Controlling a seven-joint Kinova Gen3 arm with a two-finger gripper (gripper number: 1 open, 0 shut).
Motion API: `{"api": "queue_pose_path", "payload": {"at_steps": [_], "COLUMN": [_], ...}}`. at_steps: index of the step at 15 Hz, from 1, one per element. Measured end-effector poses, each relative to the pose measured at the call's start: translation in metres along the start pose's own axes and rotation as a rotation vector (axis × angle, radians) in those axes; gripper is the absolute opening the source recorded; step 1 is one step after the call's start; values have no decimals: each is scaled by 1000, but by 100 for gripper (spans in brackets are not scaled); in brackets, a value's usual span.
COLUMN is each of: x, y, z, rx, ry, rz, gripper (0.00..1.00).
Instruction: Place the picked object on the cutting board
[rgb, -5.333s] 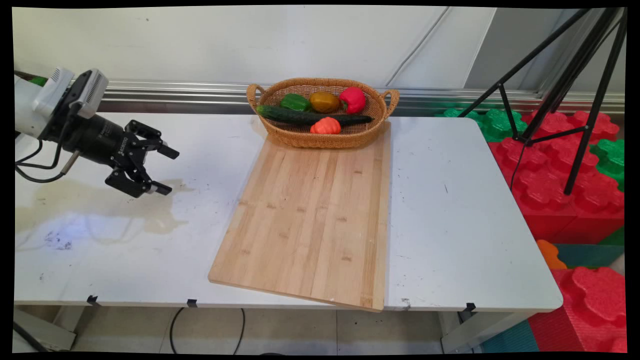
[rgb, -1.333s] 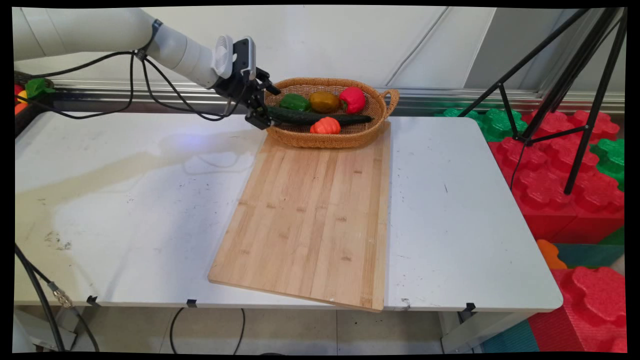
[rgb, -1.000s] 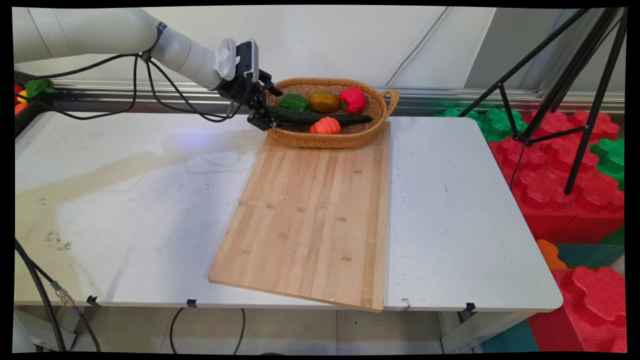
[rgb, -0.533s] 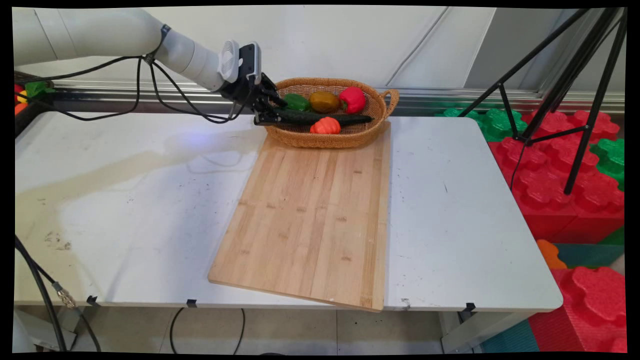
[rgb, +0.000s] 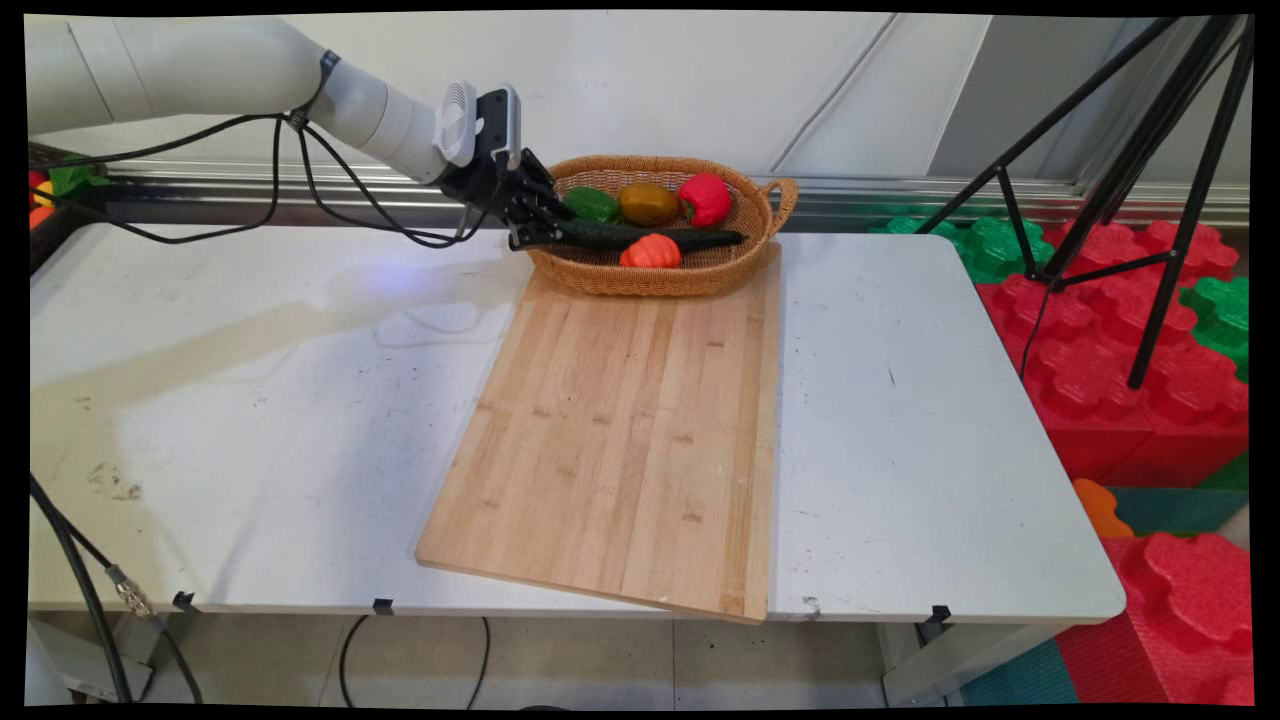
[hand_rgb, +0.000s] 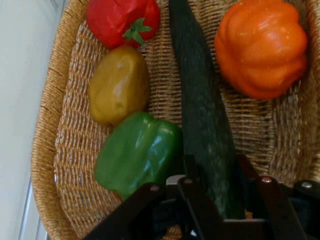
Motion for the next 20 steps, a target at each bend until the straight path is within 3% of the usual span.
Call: {"api": "queue_pose_path", "payload": {"at_steps": [8, 15, 20], "x": [7, 9, 13], "y": [-2, 0, 10], "z": [-29, -77, -117], "rx": [-10, -25, -59], "ry": [52, 101, 137], "rz": [-26, -91, -166], "gripper": [0, 0, 0]}}
